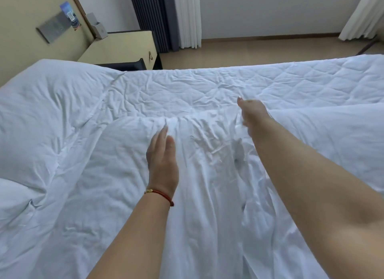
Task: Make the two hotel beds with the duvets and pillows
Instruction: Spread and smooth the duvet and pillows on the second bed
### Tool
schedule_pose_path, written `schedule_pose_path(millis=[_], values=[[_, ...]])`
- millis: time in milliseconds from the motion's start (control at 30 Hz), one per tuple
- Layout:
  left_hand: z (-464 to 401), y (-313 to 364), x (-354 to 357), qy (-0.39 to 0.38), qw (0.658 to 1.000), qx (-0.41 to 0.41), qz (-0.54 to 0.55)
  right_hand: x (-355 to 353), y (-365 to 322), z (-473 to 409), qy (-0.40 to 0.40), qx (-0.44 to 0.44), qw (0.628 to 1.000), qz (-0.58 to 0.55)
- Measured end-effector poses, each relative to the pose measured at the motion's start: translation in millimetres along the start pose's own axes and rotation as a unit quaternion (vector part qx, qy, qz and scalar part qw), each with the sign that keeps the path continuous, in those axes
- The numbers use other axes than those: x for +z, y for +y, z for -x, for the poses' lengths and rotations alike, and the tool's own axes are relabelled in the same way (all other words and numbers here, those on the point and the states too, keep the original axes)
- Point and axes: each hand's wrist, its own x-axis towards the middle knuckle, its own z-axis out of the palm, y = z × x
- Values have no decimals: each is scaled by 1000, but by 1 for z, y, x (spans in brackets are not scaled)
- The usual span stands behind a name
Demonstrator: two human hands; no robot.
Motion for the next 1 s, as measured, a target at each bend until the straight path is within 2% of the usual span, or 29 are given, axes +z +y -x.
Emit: schedule_pose_path(millis=[33, 100, 133, 167, 200, 233, 300, 333, 367, 433, 467, 533, 567, 600, 633, 667, 700, 800, 833, 900, 967, 1000], values=[[5, -9, 1, -2, 1000, -24, -8, -3, 1, 11, 14, -29, 995, 89], [20, -30, 9, -31, 997, -61, 18, 2, 11, 52, 20, -159, 973, 165], [25, -40, 15, -45, 994, -84, 44, 10, 26, 76, 0, -217, 957, 194], [26, -51, 24, -63, 990, -106, 68, 19, 45, 104, -33, -227, 943, 241], [23, -62, 32, -82, 985, -130, 80, 27, 68, 119, -62, -194, 935, 291], [16, -70, 40, -98, 979, -159, 82, 32, 87, 125, -72, -123, 936, 321], [5, -91, 43, -148, 967, -185, 91, 33, 112, 114, -43, 37, 960, 274], [2, -95, 41, -169, 960, -202, 94, 31, 117, 104, -36, 60, 971, 228], [0, -92, 39, -179, 954, -214, 105, 29, 114, 103, -51, 35, 975, 213], [-3, -71, 37, -167, 954, -202, 148, 26, 100, 113, -81, -86, 967, 226], [-3, -61, 33, -161, 956, -182, 167, 21, 88, 119, -69, -168, 957, 226], [-3, -55, 21, -125, 967, -129, 178, 11, 62, 120, 23, -301, 927, 221], [-2, -55, 17, -108, 970, -115, 187, 7, 52, 112, 44, -297, 924, 236], [-2, -57, 16, -114, 969, -107, 189, 2, 47, 98, 41, -221, 942, 247], [0, -60, 16, -130, 969, -106, 184, 0, 47, 83, 8, -98, 969, 227], [2, -63, 17, -140, 968, -113, 174, 3, 49, 74, -49, 18, 986, 160], [4, -63, 18, -150, 968, -120, 161, 11, 54, 71, -90, 69, 989, 98], [6, -61, 17, -164, 969, -128, 136, 37, 58, 70, -92, -8, 996, 21], [5, -59, 15, -157, 975, -110, 110, 38, 53, 70, -94, -44, 994, -15], [1, -52, 10, -141, 989, -41, -7, 24, 40, 57, -90, -115, 989, -34], [-8, -48, 12, -164, 976, -32, -142, 6, 37, 31, -34, -141, 989, 24], [-9, -49, 16, -198, 960, -59, -186, -2, 42, 16, 1, -122, 987, 107]])
